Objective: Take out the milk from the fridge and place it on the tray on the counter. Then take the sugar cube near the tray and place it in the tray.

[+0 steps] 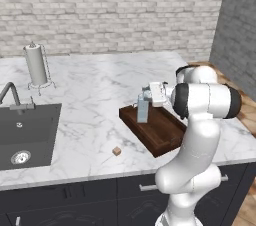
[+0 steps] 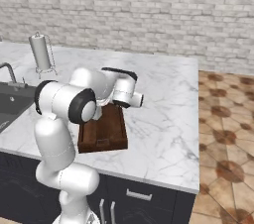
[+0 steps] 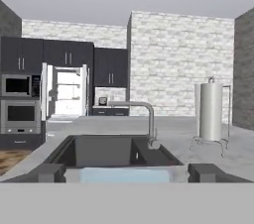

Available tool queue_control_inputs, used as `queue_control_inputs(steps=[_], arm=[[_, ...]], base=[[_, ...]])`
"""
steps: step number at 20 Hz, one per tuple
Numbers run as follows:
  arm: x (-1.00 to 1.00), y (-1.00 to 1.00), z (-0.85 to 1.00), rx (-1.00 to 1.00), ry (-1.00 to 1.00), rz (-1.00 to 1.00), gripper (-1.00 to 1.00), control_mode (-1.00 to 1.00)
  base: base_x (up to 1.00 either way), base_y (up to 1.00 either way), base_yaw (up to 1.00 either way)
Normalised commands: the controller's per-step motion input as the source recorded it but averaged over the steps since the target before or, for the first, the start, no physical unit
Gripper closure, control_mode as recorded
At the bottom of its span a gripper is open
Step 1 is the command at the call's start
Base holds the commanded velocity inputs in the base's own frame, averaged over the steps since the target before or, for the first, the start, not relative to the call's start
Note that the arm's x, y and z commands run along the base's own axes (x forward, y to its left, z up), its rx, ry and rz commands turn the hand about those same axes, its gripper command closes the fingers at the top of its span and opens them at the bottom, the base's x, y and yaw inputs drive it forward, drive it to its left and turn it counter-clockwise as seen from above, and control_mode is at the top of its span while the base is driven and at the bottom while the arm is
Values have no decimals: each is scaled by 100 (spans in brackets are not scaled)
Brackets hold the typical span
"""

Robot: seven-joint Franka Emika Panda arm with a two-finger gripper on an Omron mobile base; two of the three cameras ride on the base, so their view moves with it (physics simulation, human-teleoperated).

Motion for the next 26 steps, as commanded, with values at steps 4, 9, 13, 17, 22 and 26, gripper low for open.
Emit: queue_control_inputs(steps=[4, 9, 13, 17, 22, 26], arm=[[-30, 0, 68, 0, 0, 0, -100, -100], [-58, 12, 56, -3, -11, 0, -100, -100], [-87, 5, 63, -7, -15, -4, -100, -100], [-89, 29, 55, -11, -15, -9, -100, -100], [-99, 37, 33, -14, -5, -11, -100, -100], [-100, 40, 13, -20, 0, -9, -100, -100]], base=[[0, 0, 0], [0, 0, 0], [0, 0, 0], [0, 0, 0], [0, 0, 0], [0, 0, 0]])
